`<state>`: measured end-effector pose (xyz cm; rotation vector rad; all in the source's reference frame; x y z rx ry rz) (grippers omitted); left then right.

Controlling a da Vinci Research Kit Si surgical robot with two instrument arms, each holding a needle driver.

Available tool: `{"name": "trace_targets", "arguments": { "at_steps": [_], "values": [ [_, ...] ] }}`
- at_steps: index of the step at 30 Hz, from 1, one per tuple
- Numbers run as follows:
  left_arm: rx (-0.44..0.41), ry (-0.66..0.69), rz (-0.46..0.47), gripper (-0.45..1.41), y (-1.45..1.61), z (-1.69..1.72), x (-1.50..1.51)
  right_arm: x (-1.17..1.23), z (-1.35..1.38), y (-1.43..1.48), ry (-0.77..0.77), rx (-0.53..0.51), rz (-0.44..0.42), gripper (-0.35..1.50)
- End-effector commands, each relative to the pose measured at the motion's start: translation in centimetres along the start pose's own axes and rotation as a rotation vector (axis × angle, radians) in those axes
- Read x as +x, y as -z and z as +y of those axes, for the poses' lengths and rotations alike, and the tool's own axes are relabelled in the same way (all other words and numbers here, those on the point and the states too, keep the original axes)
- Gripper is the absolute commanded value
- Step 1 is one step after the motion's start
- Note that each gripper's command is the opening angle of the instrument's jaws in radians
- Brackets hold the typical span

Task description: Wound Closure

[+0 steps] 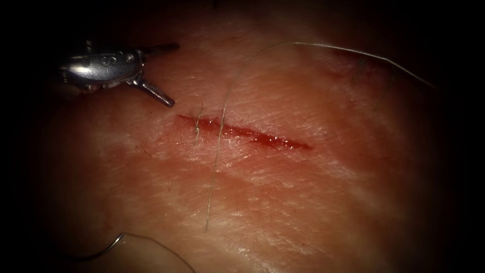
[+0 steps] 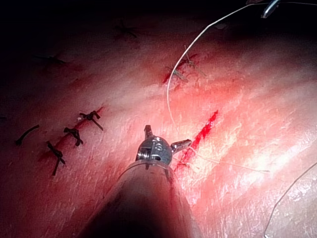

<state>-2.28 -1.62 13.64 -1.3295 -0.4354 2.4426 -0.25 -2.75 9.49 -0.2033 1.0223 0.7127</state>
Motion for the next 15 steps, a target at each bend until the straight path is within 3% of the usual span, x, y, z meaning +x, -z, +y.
{"name": "trace_targets", "arguments": {
  "at_steps": [1,6,7,9,10,11,12,13,14,15],
  "values": [
    [-0.007,-0.002,0.003,0.99,-0.11,0.00,-0.01,-0.02,-0.14,-0.29,0.006,0.017,0.016,1.48],
    [-0.025,-0.011,0.008,0.99,-0.16,0.05,0.04,-0.09,-0.38,-0.75,0.020,0.067,0.028,1.45],
    [-0.022,-0.012,0.007,0.99,-0.15,0.06,0.04,-0.12,-0.42,-0.83,0.039,0.081,0.035,1.38],
    [-0.021,-0.013,0.006,0.99,-0.13,0.10,0.05,-0.17,-0.56,-1.04,0.063,0.120,0.053,1.06],
    [-0.021,-0.013,0.006,0.99,-0.13,0.10,0.05,-0.17,-0.56,-1.04,0.063,0.120,0.053,1.06],
    [-0.019,-0.013,0.005,0.99,-0.12,0.12,0.05,-0.18,-0.60,-1.12,0.064,0.141,0.056,0.89],
    [-0.018,-0.014,0.004,0.99,-0.10,0.15,0.05,-0.18,-0.65,-1.21,0.084,0.180,0.069,0.32],
    [-0.018,-0.014,0.004,0.99,-0.10,0.15,0.05,-0.18,-0.65,-1.21,0.084,0.180,0.069,0.32],
    [-0.016,-0.014,0.004,0.99,-0.09,0.16,0.05,-0.16,-0.68,-1.26,0.102,0.199,0.078,-0.32],
    [-0.010,-0.015,-0.005,0.99,-0.08,0.18,0.05,-0.13,-0.71,-1.32,0.100,0.221,0.093,-0.35]
  ]
}}
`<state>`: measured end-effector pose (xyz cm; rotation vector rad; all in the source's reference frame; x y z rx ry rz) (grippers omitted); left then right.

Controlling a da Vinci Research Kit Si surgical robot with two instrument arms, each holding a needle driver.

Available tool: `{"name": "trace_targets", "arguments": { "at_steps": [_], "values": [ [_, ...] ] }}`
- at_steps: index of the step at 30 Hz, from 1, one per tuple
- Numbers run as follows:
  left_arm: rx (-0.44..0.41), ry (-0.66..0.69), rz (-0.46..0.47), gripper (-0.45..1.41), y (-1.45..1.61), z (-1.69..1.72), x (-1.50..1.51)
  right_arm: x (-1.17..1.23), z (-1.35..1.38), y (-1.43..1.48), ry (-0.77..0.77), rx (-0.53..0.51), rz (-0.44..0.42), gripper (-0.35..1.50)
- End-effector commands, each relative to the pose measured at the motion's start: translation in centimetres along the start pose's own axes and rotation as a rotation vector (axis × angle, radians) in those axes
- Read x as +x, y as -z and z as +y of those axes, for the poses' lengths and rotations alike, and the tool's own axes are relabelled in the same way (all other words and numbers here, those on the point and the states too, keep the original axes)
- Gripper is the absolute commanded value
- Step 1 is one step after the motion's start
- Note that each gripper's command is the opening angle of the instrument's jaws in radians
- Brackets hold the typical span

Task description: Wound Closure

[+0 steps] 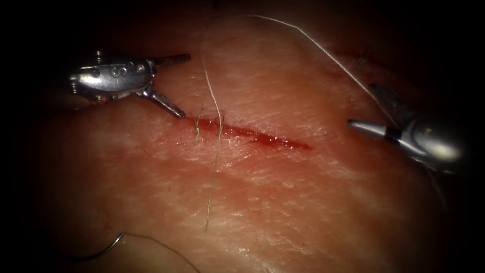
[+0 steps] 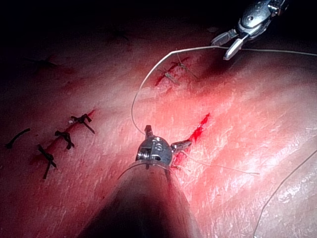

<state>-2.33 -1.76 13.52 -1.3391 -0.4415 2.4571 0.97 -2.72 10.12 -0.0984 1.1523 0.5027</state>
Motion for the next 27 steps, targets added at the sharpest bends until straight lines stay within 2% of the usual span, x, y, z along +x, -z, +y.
{"name": "trace_targets", "arguments": {
  "at_steps": [1,5,10,16,20,23,25,27],
  "values": [
    [0.001,0.000,-0.013,0.99,-0.08,0.01,-0.02,0.01,-0.05,-0.18,0.006,0.012,0.011,-0.35],
    [0.002,0.001,-0.035,0.99,-0.09,0.08,0.02,0.04,-0.04,-0.31,0.009,0.012,0.007,-0.35],
    [0.003,0.007,-0.035,0.88,-0.10,0.22,0.13,0.02,-0.04,-0.49,0.015,0.014,-0.017,-0.35],
    [-0.003,0.016,-0.046,0.84,-0.07,0.38,0.21,0.00,-0.10,-0.64,0.018,0.024,-0.031,-0.35],
    [-0.012,0.017,-0.050,0.67,-0.02,0.48,0.26,0.00,-0.02,-0.79,0.019,0.013,-0.044,-0.35],
    [-0.018,0.014,-0.048,0.56,0.02,0.52,0.32,-0.03,0.02,-0.95,0.037,0.010,-0.077,-0.35],
    [-0.028,0.015,-0.045,0.56,0.09,0.50,0.40,-0.12,0.05,-1.06,0.066,-0.001,-0.126,-0.35],
    [-0.028,0.017,-0.046,0.56,0.11,0.49,0.42,-0.15,0.05,-1.08,0.068,-0.002,-0.129,-0.35]
  ]
}}
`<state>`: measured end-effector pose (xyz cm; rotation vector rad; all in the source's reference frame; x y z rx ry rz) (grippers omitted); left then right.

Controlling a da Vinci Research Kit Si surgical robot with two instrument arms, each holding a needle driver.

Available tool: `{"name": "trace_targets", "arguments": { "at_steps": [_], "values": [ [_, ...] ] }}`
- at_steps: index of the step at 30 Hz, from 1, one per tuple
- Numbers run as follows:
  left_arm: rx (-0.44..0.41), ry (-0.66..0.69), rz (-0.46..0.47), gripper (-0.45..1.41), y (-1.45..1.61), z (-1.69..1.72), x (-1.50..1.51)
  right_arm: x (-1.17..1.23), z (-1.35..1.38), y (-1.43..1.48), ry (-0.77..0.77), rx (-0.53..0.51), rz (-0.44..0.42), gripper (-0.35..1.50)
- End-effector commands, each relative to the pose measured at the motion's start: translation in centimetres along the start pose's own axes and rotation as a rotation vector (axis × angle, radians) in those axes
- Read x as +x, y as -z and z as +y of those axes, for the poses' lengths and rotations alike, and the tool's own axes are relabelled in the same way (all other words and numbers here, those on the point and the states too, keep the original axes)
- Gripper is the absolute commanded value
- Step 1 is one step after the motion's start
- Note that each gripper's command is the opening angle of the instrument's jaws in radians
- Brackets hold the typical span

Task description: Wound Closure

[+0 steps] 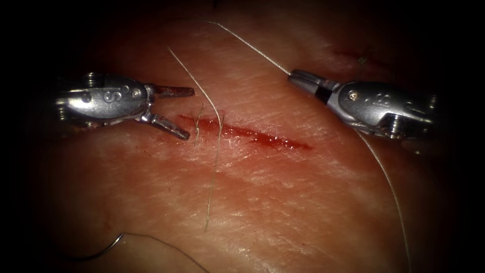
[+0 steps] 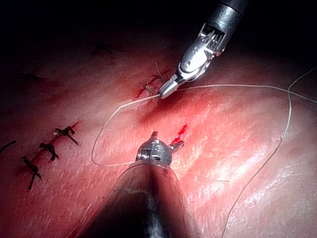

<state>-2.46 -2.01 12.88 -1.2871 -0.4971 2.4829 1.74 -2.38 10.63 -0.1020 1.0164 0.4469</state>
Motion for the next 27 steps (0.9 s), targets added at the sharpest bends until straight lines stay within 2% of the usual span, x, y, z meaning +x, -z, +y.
{"name": "trace_targets", "arguments": {
  "at_steps": [1,5,7,10,12,16,17,18,23,27],
  "values": [
    [0.008,-0.001,0.004,0.56,-0.06,-0.03,0.00,-0.06,-0.02,-0.14,0.006,-0.002,0.004,-0.35],
    [0.031,0.005,0.037,0.62,-0.08,-0.09,0.03,-0.09,-0.08,-0.16,0.011,-0.006,0.009,-0.35],
    [0.041,0.023,0.053,0.78,-0.15,-0.12,0.02,-0.05,-0.12,-0.16,0.009,-0.024,0.032,-0.35],
    [0.054,0.094,0.109,0.88,-0.27,-0.23,-0.01,0.02,-0.21,-0.18,0.012,-0.038,0.061,-0.35],
    [0.034,0.194,0.191,0.89,-0.35,-0.36,-0.06,0.08,-0.30,-0.22,0.018,-0.035,0.082,-0.35],
    [0.015,0.237,0.235,0.88,-0.39,-0.46,-0.12,0.11,-0.34,-0.27,0.018,-0.037,0.090,-0.35],
    [0.125,0.149,0.151,0.91,-0.41,-0.47,-0.11,0.10,-0.35,-0.33,0.019,-0.021,0.068,-0.35],
    [0.125,0.124,0.105,0.91,-0.42,-0.45,-0.11,0.10,-0.35,-0.35,0.020,-0.022,0.065,-0.35],
    [0.112,0.017,0.045,0.88,-0.44,-0.30,-0.03,0.08,-0.30,-0.49,0.019,-0.004,0.030,-0.35],
    [0.117,-0.109,-0.061,0.84,-0.52,-0.08,0.13,0.07,-0.27,-0.59,0.019,0.021,-0.012,-0.35]
  ]
}}
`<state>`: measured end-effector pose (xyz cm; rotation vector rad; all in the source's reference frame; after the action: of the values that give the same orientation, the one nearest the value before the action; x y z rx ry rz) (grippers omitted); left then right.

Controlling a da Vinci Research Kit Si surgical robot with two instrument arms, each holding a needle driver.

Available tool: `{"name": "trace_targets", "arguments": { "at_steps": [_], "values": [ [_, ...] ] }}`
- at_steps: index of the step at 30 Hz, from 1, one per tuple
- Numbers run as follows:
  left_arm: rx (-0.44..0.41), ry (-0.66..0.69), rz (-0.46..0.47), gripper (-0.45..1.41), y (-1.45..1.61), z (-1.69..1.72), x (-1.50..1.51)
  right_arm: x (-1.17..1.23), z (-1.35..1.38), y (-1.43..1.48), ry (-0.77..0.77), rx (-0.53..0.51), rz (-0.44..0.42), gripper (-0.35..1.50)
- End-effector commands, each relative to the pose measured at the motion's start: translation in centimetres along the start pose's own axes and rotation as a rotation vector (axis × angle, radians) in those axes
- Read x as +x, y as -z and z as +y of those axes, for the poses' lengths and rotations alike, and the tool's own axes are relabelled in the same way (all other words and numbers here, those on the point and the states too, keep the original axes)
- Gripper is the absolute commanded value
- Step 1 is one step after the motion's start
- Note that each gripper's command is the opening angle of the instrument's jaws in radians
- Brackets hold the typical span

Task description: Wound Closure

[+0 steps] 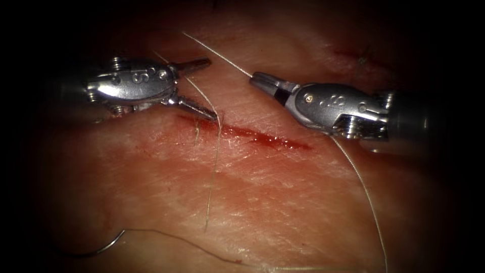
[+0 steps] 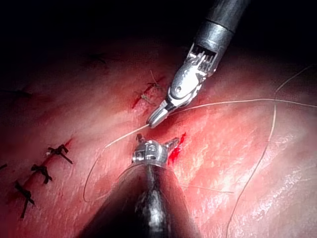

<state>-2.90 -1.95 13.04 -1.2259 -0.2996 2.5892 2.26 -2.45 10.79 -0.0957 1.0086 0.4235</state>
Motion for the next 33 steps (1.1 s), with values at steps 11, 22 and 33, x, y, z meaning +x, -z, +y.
{"name": "trace_targets", "arguments": {
  "at_steps": [11,22,33],
  "values": [
    [0.003,-0.148,-0.079,0.76,-0.22,0.29,0.40,0.06,-0.15,-0.18,0.008,0.070,-0.074,-0.35],
    [0.016,-0.195,-0.198,0.76,-0.27,0.08,0.30,0.13,-0.36,-0.10,0.020,0.110,-0.086,-0.35],
    [-0.025,-0.229,-0.300,0.25,-0.41,0.01,0.07,0.21,-0.38,-0.04,0.018,0.121,-0.083,-0.35]
  ]
}}
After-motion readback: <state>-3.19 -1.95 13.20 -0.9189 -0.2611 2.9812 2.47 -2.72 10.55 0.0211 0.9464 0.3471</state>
